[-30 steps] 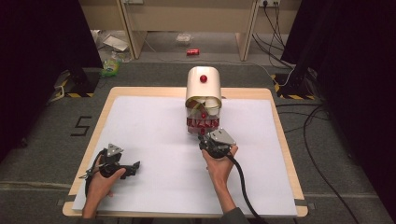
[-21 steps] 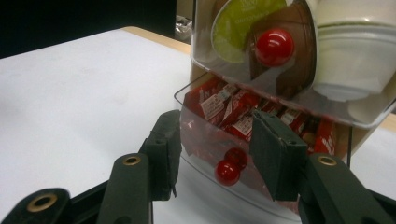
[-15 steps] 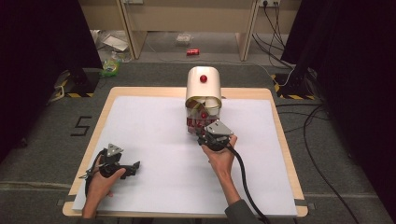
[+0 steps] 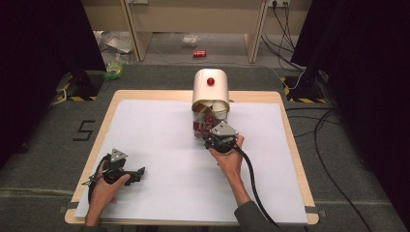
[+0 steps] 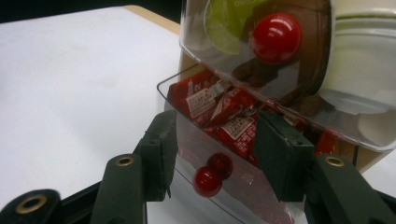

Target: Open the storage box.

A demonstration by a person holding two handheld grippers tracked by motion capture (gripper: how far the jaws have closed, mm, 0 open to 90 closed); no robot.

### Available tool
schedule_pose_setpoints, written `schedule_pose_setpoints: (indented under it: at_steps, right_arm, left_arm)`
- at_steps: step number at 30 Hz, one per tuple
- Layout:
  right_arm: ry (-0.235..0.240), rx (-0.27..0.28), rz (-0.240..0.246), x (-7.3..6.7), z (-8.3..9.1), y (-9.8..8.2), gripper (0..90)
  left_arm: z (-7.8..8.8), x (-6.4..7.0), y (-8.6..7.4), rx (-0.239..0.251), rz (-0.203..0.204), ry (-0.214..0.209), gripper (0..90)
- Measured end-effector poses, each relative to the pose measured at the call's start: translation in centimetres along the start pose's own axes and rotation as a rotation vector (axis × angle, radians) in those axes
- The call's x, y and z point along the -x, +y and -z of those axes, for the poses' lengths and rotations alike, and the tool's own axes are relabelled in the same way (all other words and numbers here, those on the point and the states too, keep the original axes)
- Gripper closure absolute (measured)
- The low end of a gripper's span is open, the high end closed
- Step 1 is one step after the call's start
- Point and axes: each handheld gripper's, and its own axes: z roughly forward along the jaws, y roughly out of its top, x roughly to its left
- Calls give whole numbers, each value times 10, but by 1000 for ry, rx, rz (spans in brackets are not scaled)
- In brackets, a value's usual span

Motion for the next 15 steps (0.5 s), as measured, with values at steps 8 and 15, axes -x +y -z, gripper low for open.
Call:
schedule_pose_setpoints:
  at_steps: [8, 15]
  right_arm:
    - [23, -12, 37, 2, -2, -1, 543]
    - [62, -30, 85, 6, 1, -1, 564]
  left_arm:
    - [0, 0, 0, 0, 0, 0, 0]
    - [0, 0, 0, 0, 0, 0, 0]
